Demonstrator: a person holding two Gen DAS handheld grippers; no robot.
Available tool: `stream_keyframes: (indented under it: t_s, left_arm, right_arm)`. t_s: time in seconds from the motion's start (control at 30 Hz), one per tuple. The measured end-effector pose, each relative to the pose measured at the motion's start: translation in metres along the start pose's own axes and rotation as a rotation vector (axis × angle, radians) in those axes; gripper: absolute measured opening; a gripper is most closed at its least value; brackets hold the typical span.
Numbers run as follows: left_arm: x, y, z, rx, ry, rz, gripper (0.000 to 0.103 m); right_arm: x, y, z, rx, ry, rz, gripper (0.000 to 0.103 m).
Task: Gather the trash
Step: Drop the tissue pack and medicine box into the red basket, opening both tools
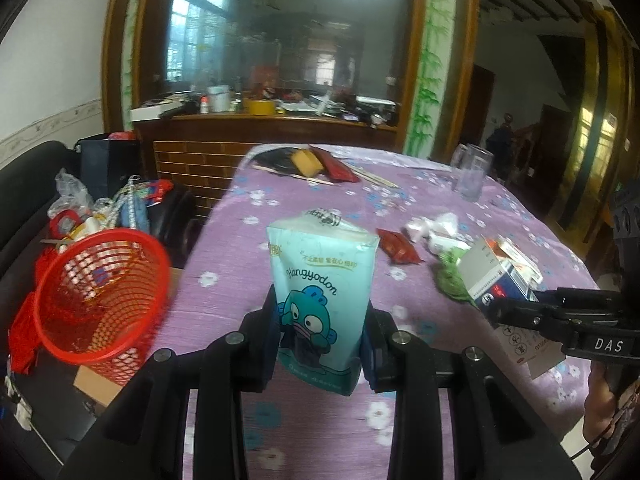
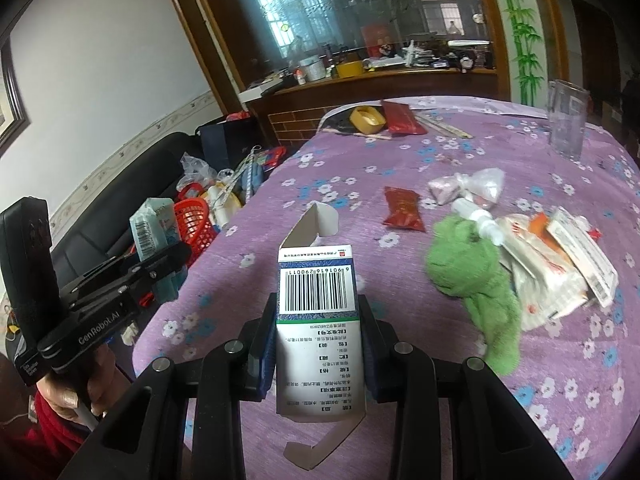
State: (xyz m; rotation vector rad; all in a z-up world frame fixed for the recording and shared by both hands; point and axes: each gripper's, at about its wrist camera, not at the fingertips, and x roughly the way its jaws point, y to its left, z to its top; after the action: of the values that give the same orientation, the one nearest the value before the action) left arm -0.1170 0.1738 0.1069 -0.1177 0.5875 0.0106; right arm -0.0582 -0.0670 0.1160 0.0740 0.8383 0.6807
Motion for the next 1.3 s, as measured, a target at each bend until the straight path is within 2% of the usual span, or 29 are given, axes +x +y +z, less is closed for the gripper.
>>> stream_keyframes:
  t_s: [0.2, 0.43, 0.67, 0.9, 0.97, 1.03, 1.07, 1.13, 1.3]
  left_arm:
    - [-0.012, 0.049, 0.007, -0.064, -0.018, 0.069, 0.033]
    - [-0.016, 0.116, 0.013, -0.134, -0.022, 0.182, 0.033]
    - [0.002, 0.182, 0.01, -0.213, 0.023, 0.253, 0.033]
    - [0.007, 0.219, 0.01, -0.263, 0.032, 0.287, 0.033]
    - [0.008, 0.225, 0.01, -0.27, 0.03, 0.3, 0.039]
    - [0.008, 0.23, 0.009, -0.269, 0.027, 0.306, 0.045]
    - [0.008, 0.231, 0.009, -0.268, 0.027, 0.311, 0.047]
    - [0.008, 0.234, 0.009, -0.279, 0.025, 0.314, 0.061]
    - [0.002, 0.226, 0.007, -0.285, 0.014, 0.283, 0.062]
  right_arm:
    - [0.023, 0.025, 0.02, -0.006, 0.041, 0.076, 0.038]
    - [0.056, 0.082, 0.052, -0.066, 0.069, 0.167, 0.038]
    - [0.112, 0.151, 0.087, -0.135, 0.113, 0.245, 0.038]
    - [0.169, 0.204, 0.125, -0.153, 0.14, 0.287, 0.04]
    - [0.185, 0.213, 0.133, -0.131, 0.152, 0.308, 0.04]
    - [0.2, 0.221, 0.14, -0.121, 0.156, 0.314, 0.052]
    - [0.206, 0.223, 0.143, -0.122, 0.155, 0.31, 0.061]
    - [0.211, 0.224, 0.147, -0.118, 0.141, 0.301, 0.063]
    - [0.193, 0.202, 0.143, -0.088, 0.126, 0.305, 0.063]
